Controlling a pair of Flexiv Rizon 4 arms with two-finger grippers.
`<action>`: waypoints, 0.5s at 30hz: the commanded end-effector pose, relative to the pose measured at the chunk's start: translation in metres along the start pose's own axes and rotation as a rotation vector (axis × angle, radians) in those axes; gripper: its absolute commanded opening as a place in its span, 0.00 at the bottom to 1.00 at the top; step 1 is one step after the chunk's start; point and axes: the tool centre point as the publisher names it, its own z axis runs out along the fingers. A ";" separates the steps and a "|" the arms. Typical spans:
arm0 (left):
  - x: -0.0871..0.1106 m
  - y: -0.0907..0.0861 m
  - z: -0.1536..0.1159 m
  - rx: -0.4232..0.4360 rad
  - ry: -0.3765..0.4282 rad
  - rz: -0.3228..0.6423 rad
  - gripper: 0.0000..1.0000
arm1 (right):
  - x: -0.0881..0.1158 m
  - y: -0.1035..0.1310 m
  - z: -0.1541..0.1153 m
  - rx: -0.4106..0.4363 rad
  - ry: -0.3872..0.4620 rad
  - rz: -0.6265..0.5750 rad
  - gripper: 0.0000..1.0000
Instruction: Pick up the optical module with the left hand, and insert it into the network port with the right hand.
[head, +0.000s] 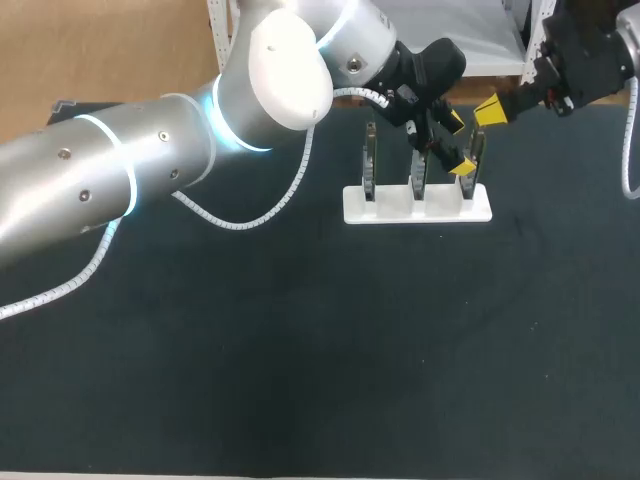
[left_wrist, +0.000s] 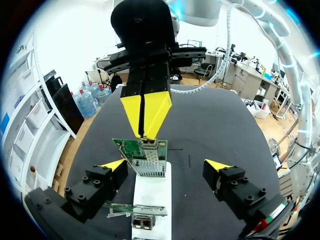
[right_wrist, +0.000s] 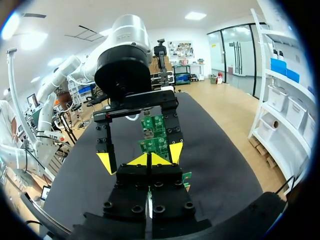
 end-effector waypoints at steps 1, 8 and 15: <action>-0.001 0.002 0.001 0.003 0.006 -0.001 1.00 | 0.007 0.001 0.001 0.021 -0.010 -0.008 0.00; -0.001 0.002 0.001 0.003 0.006 -0.001 1.00 | -0.006 0.001 -0.011 0.055 -0.045 -0.038 0.00; -0.001 0.007 -0.005 -0.016 -0.011 -0.015 1.00 | -0.021 0.001 -0.024 0.090 -0.060 -0.083 0.00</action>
